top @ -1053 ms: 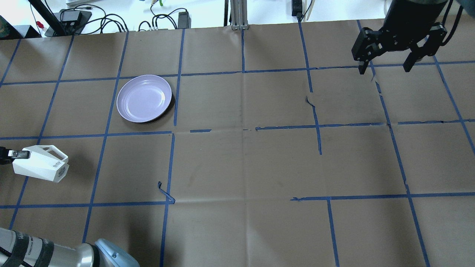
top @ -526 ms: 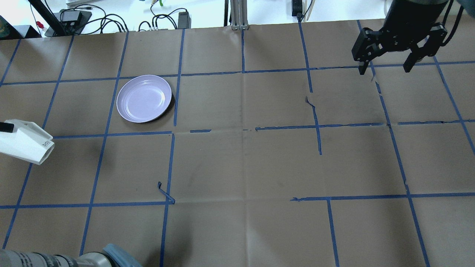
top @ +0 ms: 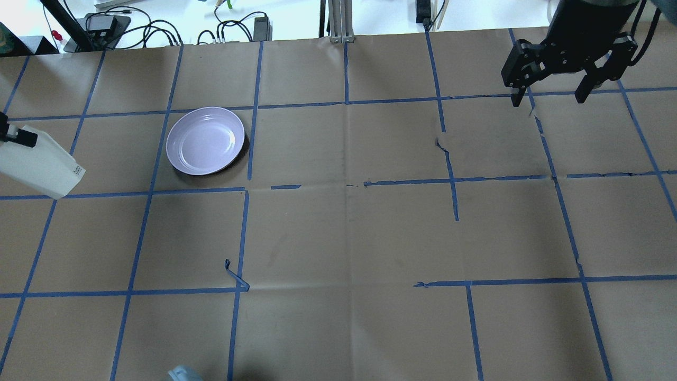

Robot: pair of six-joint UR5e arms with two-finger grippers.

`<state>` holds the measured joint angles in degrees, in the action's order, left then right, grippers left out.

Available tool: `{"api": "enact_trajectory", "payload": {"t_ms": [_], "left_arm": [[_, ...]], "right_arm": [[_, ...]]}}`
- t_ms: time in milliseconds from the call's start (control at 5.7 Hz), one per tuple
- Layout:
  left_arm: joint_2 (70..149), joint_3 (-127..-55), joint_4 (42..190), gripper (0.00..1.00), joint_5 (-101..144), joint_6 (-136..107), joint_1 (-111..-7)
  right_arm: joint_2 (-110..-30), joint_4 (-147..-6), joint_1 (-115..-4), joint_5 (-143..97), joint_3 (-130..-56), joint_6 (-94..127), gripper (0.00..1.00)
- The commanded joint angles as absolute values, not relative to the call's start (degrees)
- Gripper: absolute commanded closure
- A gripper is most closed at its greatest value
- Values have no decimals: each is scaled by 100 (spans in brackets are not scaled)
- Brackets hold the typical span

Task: Flip cup and place on plate
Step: 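Lift the mug with the left gripper and rotate it upright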

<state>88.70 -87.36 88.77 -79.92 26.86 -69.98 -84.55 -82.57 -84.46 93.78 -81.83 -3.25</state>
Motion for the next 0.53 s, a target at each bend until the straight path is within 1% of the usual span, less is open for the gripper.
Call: {"api": "enact_trajectory", "payload": {"t_ms": [0,175,351], "left_arm": [[9287,-8728,8011,100,-8552,2233,-7751],[9595,-8684,7528,100,-8560,2198,-7804],[10015,-8309,7376,100,-8743,2189,-7944]], "right_arm": [[-8455,-8253,-8446,9378,-8183,-325,0],[-8455,-8253,-8446,9378,-8183,-325,0],[-8455,-8262,-8446,9378,-8183,-325,0]]}}
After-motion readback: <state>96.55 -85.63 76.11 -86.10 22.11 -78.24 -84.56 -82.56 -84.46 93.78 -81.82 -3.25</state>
